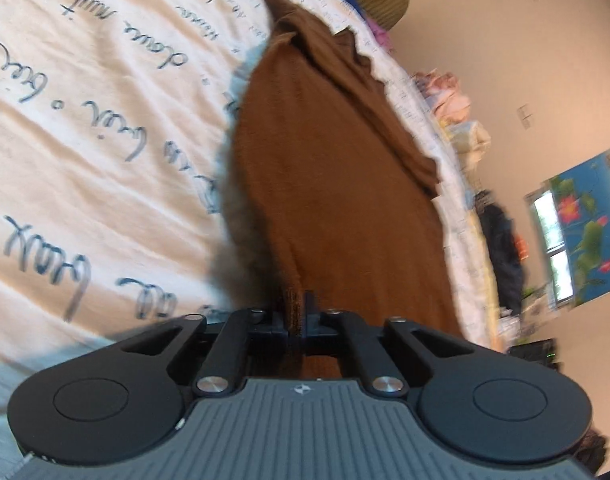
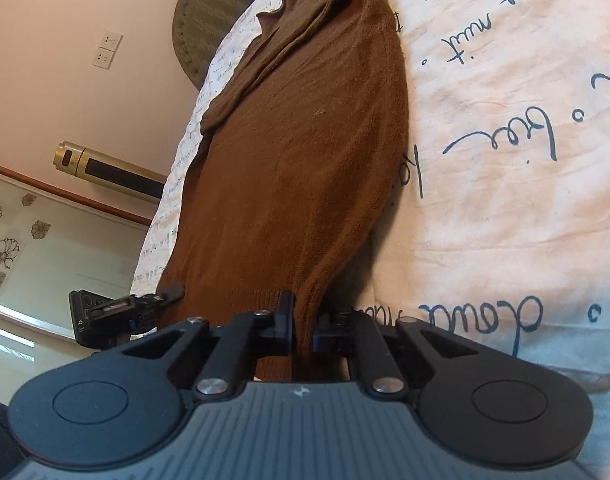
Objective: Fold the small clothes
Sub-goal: 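Grasp the brown sweater hem with both grippers, then lift the hem with both grippers, fold it over toward the collar, release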
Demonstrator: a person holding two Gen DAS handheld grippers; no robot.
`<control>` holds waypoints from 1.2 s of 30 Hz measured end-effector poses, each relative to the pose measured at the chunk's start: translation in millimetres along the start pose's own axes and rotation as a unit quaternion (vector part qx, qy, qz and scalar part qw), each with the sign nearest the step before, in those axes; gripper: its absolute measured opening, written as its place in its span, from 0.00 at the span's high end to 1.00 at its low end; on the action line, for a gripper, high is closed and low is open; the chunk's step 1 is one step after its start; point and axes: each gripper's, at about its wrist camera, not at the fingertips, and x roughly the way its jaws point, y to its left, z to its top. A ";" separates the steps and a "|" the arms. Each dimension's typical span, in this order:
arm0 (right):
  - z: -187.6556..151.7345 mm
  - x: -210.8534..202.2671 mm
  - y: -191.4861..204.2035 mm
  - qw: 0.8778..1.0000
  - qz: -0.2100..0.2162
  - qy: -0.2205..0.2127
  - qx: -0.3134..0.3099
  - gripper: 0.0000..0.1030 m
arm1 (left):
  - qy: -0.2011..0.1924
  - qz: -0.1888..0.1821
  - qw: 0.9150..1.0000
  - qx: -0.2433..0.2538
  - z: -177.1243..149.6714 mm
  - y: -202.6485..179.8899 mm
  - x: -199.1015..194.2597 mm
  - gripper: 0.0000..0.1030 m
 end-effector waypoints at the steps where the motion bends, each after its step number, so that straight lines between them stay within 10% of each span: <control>1: -1.0 -2.7 0.1 1.000 0.000 0.000 -0.004 0.94 | -0.001 -0.002 1.000 0.005 0.4 -1.4 -0.8 0.97; 10: 36.9 -24.7 25.2 0.992 0.099 -0.075 -0.024 0.94 | -0.057 -0.067 0.995 0.055 46.7 -42.2 -20.7 0.97; 19: 172.3 -8.3 15.1 0.970 0.159 -0.184 0.009 0.94 | -0.150 -0.115 0.981 0.032 173.5 -72.5 32.7 0.97; 30: 312.4 81.6 -65.3 0.956 0.113 -0.208 0.175 0.82 | -0.167 -0.018 0.985 -0.025 294.9 -47.2 156.7 0.95; 34: 322.6 83.1 -80.6 0.952 0.102 -0.223 0.181 0.61 | -0.185 -0.045 0.981 -0.034 304.1 -31.2 147.7 0.19; 36: 322.9 69.2 -68.1 0.957 0.079 -0.240 0.144 0.46 | -0.247 -0.039 0.968 -0.014 298.3 -34.7 120.7 0.10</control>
